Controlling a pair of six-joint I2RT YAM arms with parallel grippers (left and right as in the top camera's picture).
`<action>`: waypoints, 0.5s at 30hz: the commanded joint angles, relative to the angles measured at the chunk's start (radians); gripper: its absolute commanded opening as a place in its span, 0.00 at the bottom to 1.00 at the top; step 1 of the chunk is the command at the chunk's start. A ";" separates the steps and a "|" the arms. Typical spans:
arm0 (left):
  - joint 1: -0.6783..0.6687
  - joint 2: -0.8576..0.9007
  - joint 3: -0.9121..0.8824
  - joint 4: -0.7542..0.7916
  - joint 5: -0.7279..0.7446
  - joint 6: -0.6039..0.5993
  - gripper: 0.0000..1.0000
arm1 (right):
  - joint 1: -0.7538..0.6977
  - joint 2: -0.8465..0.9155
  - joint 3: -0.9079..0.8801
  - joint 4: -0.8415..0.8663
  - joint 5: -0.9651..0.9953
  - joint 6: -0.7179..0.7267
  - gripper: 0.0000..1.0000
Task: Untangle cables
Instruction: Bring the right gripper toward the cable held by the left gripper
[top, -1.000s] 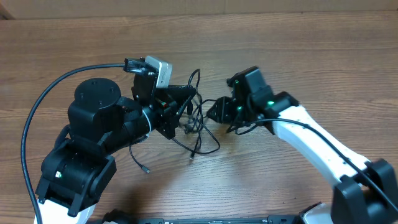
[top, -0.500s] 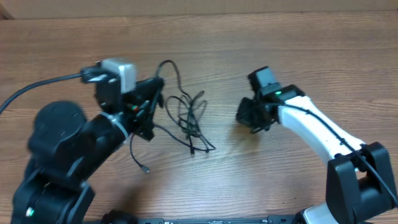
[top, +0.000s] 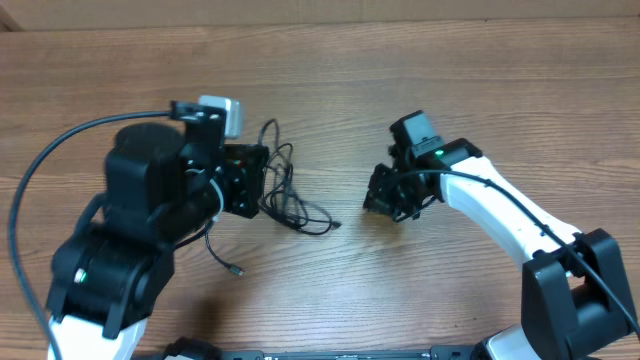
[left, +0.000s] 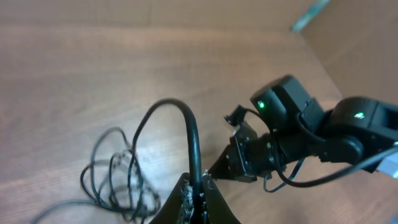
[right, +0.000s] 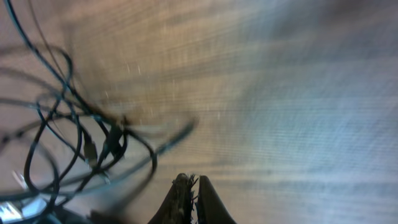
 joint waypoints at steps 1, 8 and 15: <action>0.005 0.025 0.014 -0.005 0.077 0.014 0.04 | 0.025 -0.011 -0.006 -0.032 -0.023 0.004 0.04; 0.005 0.095 0.014 -0.022 0.130 0.014 0.04 | 0.053 -0.142 -0.006 -0.082 -0.064 0.002 0.04; 0.005 0.164 0.014 -0.039 0.268 0.011 0.04 | 0.054 -0.416 -0.006 -0.114 0.011 0.000 0.04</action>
